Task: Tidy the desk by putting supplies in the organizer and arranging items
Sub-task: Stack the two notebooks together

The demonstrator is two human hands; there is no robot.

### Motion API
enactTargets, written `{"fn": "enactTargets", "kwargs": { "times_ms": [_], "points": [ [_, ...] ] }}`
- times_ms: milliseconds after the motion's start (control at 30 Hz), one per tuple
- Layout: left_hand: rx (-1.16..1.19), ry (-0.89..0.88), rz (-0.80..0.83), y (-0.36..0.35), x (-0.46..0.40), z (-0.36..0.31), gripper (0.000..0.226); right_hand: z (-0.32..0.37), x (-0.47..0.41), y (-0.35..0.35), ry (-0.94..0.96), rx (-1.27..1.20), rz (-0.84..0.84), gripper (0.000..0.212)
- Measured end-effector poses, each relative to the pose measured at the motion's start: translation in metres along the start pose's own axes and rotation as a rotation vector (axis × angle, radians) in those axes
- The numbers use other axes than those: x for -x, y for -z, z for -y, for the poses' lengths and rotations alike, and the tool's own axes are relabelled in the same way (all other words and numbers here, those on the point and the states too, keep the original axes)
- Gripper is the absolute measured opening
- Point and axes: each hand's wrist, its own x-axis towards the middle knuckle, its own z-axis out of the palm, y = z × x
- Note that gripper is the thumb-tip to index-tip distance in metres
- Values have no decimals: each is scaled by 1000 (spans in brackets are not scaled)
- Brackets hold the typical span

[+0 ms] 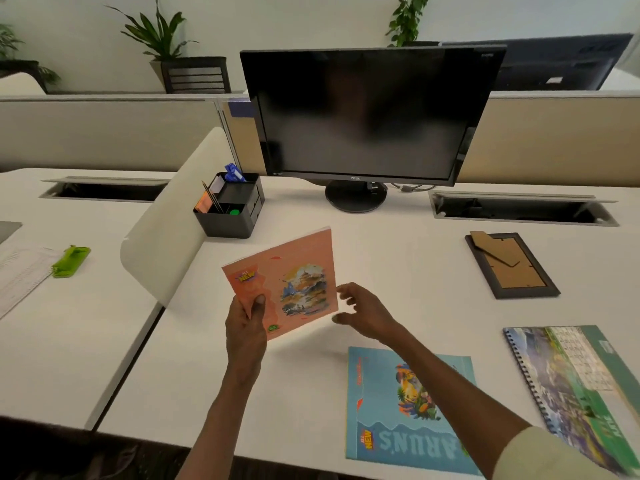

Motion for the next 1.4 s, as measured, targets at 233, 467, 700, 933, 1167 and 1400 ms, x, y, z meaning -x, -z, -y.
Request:
{"fn": "enactTargets", "kwargs": {
  "times_ms": [233,467,700,933,1167,1400],
  "points": [
    [91,-14,-84,0,30,-2,24,-61,38,43,-122,519,358,91],
    [53,-5,-128,-6,55,7,24,-88,59,43,-16,789,333,62],
    [0,-22,-191,-16,68,2,20,-95,59,39,35,876,261,53],
    [-29,-23,-259,-19,82,0,19,-108,54,70,-163,707,115,56],
    [-52,-36,-320,-26,96,2,16,-113,62,80,-292,493,-74,50],
    [-91,-48,-335,-27,94,6,15,-112,61,86,-376,522,-74,50]
  ]
}}
